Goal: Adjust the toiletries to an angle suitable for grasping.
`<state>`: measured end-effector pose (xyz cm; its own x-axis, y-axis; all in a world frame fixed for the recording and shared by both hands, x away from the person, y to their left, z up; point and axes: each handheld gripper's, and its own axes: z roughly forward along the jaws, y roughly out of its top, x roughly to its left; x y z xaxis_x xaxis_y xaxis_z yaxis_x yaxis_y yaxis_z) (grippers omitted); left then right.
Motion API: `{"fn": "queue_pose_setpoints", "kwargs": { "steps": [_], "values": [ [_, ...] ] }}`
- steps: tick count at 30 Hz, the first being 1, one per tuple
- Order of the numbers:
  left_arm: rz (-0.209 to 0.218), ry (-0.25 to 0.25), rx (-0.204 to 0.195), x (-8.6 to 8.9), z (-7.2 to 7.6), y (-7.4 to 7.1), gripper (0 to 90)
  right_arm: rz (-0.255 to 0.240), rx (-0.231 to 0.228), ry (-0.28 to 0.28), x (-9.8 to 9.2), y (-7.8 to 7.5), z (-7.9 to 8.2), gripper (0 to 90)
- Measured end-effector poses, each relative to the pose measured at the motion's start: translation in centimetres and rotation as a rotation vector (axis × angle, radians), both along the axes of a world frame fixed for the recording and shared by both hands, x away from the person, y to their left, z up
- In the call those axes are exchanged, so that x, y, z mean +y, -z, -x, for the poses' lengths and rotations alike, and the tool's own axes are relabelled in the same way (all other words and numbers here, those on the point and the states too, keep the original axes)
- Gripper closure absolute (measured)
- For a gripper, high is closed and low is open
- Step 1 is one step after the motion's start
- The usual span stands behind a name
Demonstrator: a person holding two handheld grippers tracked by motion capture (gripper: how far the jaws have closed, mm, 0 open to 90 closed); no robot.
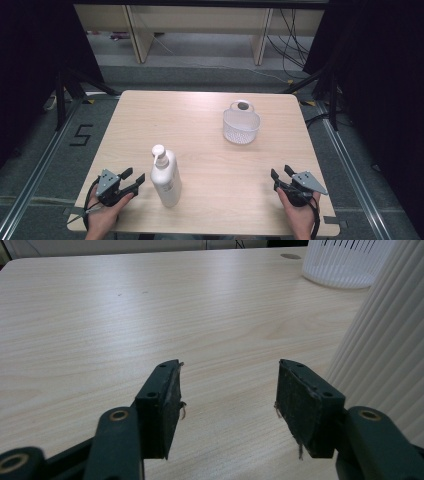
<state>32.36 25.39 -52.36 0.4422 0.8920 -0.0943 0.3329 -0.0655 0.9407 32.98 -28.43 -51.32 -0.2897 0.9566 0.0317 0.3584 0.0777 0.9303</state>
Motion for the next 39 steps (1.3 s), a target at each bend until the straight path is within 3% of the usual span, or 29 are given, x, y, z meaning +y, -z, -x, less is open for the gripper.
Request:
{"fn": "queue_pose_setpoints", "kwargs": {
  "steps": [4,8,9,11,12,13,15,16,20,23,24,25,26,27,29,30,31,33,34,38,39],
  "values": [
    [-0.006,0.008,0.0,0.0,0.0,0.0,49.0,-0.026,0.006,-0.022,0.0,0.0,0.1,46.4],
    [-0.01,0.033,-0.018,0.0,0.4,0.0,56.0,0.02,0.015,-0.018,0.2,-0.1,0.0,46.4],
    [-0.019,0.031,-0.019,0.0,0.5,-0.1,58.1,0.007,0.011,-0.02,0.3,0.0,-0.1,46.5],
    [-0.004,0.057,-0.022,0.0,0.5,0.0,61.9,0.04,0.006,-0.018,0.3,0.0,-0.1,46.5],
    [0.007,0.053,-0.009,0.0,0.7,-0.2,62.2,0.019,0.003,-0.024,0.4,0.0,-0.1,46.5],
    [0.018,0.072,-0.029,0.2,0.7,-0.4,63.3,0.037,0.009,-0.024,0.3,0.0,-0.1,46.4],
    [0.031,0.081,-0.043,0.2,1.0,-1.0,67.9,0.0,0.027,-0.029,0.3,-0.1,0.0,45.8],
    [0.035,0.086,-0.045,0.2,1.2,-1.3,70.4,0.011,0.006,-0.041,0.2,0.0,-0.2,45.8],
    [0.026,0.134,-0.052,-0.1,1.9,-1.4,77.7,0.025,0.017,-0.049,0.2,-0.1,-0.1,45.8],
    [0.017,0.143,-0.029,-0.3,2.5,-1.1,82.5,0.022,0.029,-0.05,0.3,-0.1,-0.1,45.6],
    [0.018,0.171,-0.062,-0.3,2.3,-1.1,84.5,0.019,0.031,-0.048,0.3,-0.1,-0.1,45.6],
    [0.034,0.153,-0.041,-0.3,2.6,-1.3,86.2,0.016,0.022,-0.047,0.3,0.0,-0.2,45.6],
    [0.025,0.167,-0.049,-0.3,2.6,-1.5,88.1,-0.002,0.034,-0.035,0.4,0.0,-0.1,45.6],
    [0.029,0.192,-0.075,-0.3,2.5,-1.7,89.1,0.028,0.011,-0.045,0.2,0.0,-0.3,45.6],
    [0.037,0.221,-0.102,-0.8,2.7,-2.1,89.5,0.028,0.01,-0.044,0.2,0.0,-0.3,45.6],
    [0.025,0.228,-0.099,-0.9,3.0,-2.3,89.5,-0.009,0.041,-0.03,0.5,-0.1,0.0,45.6],
    [0.014,0.256,-0.124,-1.1,3.0,-2.5,89.5,-0.004,0.038,-0.028,0.5,0.0,0.0,45.5],
    [0.019,0.274,-0.124,-1.5,3.3,-2.8,89.6,0.002,0.043,-0.031,0.5,-0.1,0.0,45.5],
    [-0.004,0.279,-0.125,-1.6,3.4,-3.0,89.6,0.02,0.031,-0.047,0.3,-0.1,-0.1,45.5],
    [0.021,0.285,-0.12,-2.0,3.4,-2.6,89.5,0.017,0.015,-0.035,0.5,0.0,-0.2,45.4],
    [0.013,0.285,-0.117,-2.0,3.4,-2.5,89.5,0.038,0.004,-0.046,0.3,0.0,-0.3,45.3]
  ]
}}
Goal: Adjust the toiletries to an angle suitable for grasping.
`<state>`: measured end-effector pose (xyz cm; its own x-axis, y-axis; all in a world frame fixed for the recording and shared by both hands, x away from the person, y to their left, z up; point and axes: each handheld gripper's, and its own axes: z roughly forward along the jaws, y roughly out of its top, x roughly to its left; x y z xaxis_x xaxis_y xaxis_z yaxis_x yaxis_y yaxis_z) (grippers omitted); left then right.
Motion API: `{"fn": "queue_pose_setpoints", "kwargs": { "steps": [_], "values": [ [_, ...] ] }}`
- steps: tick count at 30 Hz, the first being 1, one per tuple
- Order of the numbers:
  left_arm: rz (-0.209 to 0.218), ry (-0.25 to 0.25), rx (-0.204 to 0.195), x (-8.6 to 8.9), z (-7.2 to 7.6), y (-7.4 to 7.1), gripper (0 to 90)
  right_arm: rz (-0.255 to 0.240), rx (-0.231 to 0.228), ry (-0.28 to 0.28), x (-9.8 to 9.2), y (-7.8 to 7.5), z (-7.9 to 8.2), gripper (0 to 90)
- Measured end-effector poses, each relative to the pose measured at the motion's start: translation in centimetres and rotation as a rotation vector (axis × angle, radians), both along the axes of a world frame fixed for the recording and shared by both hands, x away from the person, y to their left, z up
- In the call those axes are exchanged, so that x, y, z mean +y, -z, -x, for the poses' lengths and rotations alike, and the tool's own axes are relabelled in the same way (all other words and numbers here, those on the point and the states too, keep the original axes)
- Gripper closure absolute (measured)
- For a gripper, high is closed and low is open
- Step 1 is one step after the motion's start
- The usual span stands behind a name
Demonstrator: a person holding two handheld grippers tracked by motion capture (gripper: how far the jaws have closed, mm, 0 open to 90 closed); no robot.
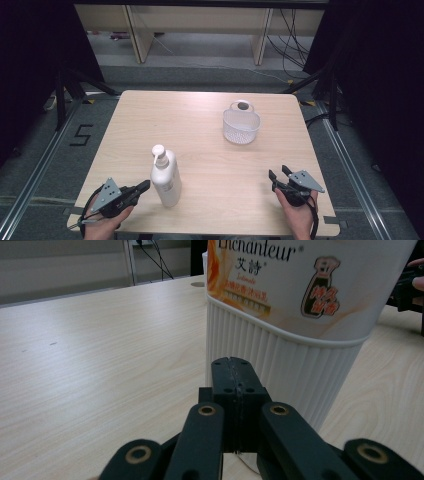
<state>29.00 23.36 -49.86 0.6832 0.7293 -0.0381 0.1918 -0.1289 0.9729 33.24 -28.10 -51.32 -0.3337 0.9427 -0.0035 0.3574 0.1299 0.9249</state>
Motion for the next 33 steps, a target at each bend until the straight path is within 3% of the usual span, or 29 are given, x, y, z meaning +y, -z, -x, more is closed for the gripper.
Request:
{"fn": "queue_pose_setpoints", "kwargs": {
  "steps": [1,6,7,9,18,24,27,33],
  "values": [
    [0.011,0.0,0.012,-0.1,0.0,0.1,89.5,-0.005,-0.001,0.001,0.0,0.0,0.0,45.3],
    [-0.016,0.015,0.015,-0.4,0.2,0.0,89.5,-0.014,0.022,0.002,0.1,0.0,0.2,45.0],
    [-0.004,0.022,0.014,-0.5,0.1,0.1,89.5,-0.019,0.008,0.002,0.1,0.0,0.1,45.0],
    [-0.021,0.02,0.02,-0.6,0.2,0.1,89.5,-0.013,0.022,-0.01,0.0,0.0,0.1,44.9],
    [-0.02,0.034,0.025,-1.0,0.4,0.1,89.5,0.018,0.012,0.008,0.1,0.0,0.0,44.7],
    [-0.017,0.04,0.026,-1.1,0.4,0.0,89.5,-0.012,0.012,0.01,0.2,0.1,0.1,44.6],
    [-0.017,0.043,0.025,-1.1,0.4,0.0,89.5,-0.003,0.025,-0.025,0.1,-0.1,0.1,44.6],
    [-0.02,0.061,0.026,-1.5,0.6,-0.1,89.5,-0.008,0.029,-0.022,0.1,-0.1,0.1,44.6]
  ]
}}
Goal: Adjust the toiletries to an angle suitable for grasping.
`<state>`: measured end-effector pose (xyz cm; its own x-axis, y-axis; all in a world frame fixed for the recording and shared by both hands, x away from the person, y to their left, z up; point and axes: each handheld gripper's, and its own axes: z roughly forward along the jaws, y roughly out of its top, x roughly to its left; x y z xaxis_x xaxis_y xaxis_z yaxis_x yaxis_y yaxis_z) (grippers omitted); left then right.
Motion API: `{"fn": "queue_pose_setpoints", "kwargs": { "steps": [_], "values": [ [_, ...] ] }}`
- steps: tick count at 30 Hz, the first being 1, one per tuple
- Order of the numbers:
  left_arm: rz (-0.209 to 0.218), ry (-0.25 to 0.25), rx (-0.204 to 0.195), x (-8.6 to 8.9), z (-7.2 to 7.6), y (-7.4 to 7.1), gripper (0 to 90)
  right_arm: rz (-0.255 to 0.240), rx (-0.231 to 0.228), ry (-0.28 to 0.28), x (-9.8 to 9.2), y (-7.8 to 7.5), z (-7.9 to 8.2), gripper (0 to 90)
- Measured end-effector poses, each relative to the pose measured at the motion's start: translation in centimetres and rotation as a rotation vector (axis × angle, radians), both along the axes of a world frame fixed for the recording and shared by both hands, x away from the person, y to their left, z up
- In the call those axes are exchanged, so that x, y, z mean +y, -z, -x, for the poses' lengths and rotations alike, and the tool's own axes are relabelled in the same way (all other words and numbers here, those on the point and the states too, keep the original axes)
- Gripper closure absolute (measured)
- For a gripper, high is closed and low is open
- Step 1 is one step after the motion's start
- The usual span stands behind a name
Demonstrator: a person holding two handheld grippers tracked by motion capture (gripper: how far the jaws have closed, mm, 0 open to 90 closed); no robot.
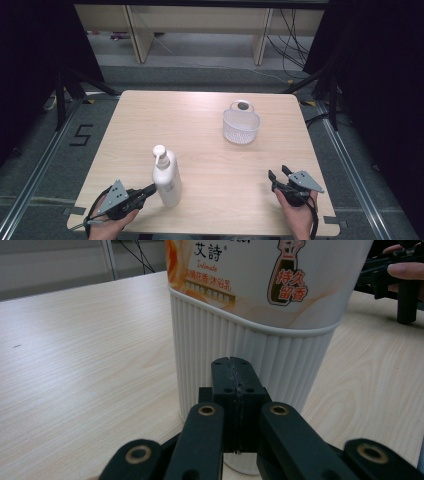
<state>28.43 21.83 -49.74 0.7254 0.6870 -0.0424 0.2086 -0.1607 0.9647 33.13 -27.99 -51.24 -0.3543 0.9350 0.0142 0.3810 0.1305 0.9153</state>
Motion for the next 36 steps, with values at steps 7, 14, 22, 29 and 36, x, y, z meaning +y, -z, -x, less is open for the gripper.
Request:
{"fn": "queue_pose_setpoints", "kwargs": {
  "steps": [7,14,22,29,36],
  "values": [
    [-0.005,0.04,-0.007,-1.0,0.3,-0.4,89.5,0.006,-0.004,0.0,0.0,0.0,-0.1,44.5],
    [-0.012,0.084,-0.008,-2.3,0.5,-0.7,89.5,0.004,-0.006,-0.002,0.0,0.0,0.0,44.5],
    [-0.008,0.105,-0.004,-4.1,0.3,-1.1,89.5,0.007,-0.006,0.0,0.0,0.0,-0.1,44.4],
    [-0.005,0.117,-0.016,-5.6,-0.3,-1.5,89.5,0.008,-0.006,-0.001,0.1,0.0,-0.1,44.4],
    [-0.028,0.111,-0.016,-6.8,-0.9,-1.9,89.4,0.006,-0.005,-0.001,0.1,0.0,-0.1,44.4]
  ]
}}
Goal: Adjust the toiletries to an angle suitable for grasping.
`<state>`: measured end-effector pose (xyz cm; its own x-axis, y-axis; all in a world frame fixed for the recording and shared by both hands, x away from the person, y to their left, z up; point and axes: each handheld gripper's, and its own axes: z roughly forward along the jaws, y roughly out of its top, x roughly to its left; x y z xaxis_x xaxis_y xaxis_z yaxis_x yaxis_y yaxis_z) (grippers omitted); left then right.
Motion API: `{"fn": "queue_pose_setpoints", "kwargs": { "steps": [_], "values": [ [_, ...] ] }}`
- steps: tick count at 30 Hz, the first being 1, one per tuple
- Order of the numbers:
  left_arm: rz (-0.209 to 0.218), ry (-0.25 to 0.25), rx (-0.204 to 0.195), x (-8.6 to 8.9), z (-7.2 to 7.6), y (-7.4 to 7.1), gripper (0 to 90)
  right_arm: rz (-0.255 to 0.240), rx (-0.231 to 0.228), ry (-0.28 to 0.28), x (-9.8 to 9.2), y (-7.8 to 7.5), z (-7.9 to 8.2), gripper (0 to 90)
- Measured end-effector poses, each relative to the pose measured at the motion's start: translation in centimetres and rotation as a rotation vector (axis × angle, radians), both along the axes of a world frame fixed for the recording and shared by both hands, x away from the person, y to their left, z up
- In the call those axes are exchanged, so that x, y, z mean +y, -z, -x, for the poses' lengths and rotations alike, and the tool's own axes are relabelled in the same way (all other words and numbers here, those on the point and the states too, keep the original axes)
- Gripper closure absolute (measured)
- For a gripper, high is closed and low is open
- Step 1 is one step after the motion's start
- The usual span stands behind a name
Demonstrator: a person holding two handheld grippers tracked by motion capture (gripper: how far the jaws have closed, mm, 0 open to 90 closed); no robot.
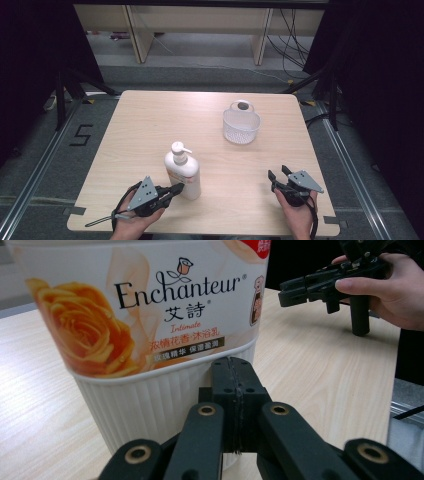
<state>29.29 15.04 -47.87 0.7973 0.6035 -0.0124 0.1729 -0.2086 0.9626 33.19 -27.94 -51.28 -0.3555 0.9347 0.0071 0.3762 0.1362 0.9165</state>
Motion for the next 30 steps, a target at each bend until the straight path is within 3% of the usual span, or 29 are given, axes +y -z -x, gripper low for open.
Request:
{"fn": "queue_pose_setpoints", "kwargs": {
  "steps": [5,12,30],
  "values": [
    [-0.004,-0.002,0.001,-0.6,-0.4,-0.1,89.4,0.009,-0.001,0.002,0.0,0.0,0.0,44.4],
    [0.006,-0.001,0.005,-1.3,-1.0,-0.1,89.4,-0.025,0.016,0.033,0.3,0.0,0.2,44.3],
    [0.009,-0.028,-0.005,-2.1,-2.0,-0.5,89.3,-0.02,0.015,0.029,0.3,0.0,0.2,44.3]
  ]
}}
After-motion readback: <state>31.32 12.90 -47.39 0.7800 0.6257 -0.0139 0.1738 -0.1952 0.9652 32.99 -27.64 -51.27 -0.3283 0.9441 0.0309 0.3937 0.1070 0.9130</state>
